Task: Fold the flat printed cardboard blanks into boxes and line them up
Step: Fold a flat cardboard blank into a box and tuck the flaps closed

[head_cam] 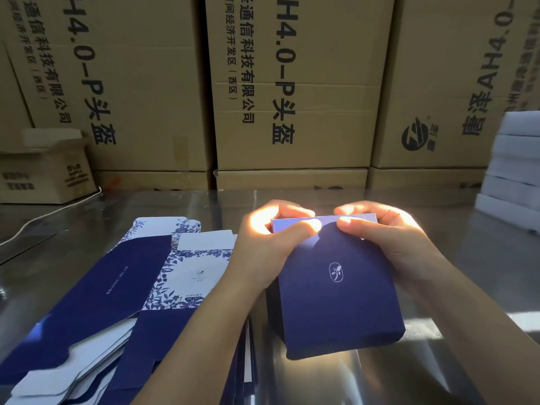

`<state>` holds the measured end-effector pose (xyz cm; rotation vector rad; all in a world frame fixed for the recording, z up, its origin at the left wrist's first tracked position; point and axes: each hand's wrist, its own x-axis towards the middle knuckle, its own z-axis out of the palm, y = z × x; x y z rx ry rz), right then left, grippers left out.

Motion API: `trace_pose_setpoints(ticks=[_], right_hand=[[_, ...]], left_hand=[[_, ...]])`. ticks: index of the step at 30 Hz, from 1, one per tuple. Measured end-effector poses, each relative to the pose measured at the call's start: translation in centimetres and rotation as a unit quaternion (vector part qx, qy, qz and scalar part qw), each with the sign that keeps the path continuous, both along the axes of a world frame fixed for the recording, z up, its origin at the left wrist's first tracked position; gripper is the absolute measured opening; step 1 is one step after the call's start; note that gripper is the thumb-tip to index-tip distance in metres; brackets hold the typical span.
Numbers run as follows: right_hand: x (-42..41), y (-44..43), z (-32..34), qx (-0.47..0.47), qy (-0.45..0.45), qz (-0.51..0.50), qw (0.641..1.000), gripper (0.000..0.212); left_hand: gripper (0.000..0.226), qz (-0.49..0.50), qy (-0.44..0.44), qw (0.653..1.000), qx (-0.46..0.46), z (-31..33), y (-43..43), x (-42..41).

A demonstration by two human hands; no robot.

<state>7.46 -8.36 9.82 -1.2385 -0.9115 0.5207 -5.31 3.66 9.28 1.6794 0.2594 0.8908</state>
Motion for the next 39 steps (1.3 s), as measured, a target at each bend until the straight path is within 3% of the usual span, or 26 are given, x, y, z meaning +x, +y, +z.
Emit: trace_pose_setpoints(ticks=[4, 7, 14, 21, 29, 39], right_hand=[[-0.7, 0.1, -0.1, 0.012, 0.004, 0.009, 1.000, 0.017], [-1.0, 0.0, -0.2, 0.029, 0.015, 0.016, 0.999, 0.012], [-0.7, 0.3, -0.4, 0.012, -0.045, -0.026, 0.999, 0.020], [-0.5, 0.7, -0.9, 0.025, -0.079, -0.038, 0.996, 0.012], [-0.1, 0.8, -1.5, 0.039, -0.120, -0.001, 0.992, 0.005], [0.1, 1.0, -2.1, 0.045, -0.172, 0.006, 0.984, 0.013]], left_hand=[[0.008, -0.037, -0.001, 0.998, 0.044, 0.3, -0.1, -0.2], [0.018, -0.064, -0.004, 0.998, 0.025, 0.1, -0.2, -0.4], [0.013, -0.039, -0.008, 0.999, 0.036, -0.1, 0.1, -0.2], [0.010, -0.040, -0.022, 0.998, 0.040, -0.5, 0.3, 0.0], [0.007, -0.007, -0.030, 0.996, 0.083, -0.7, 0.4, 0.1], [0.006, -0.022, -0.026, 0.995, 0.092, -0.9, 0.9, -0.1]])
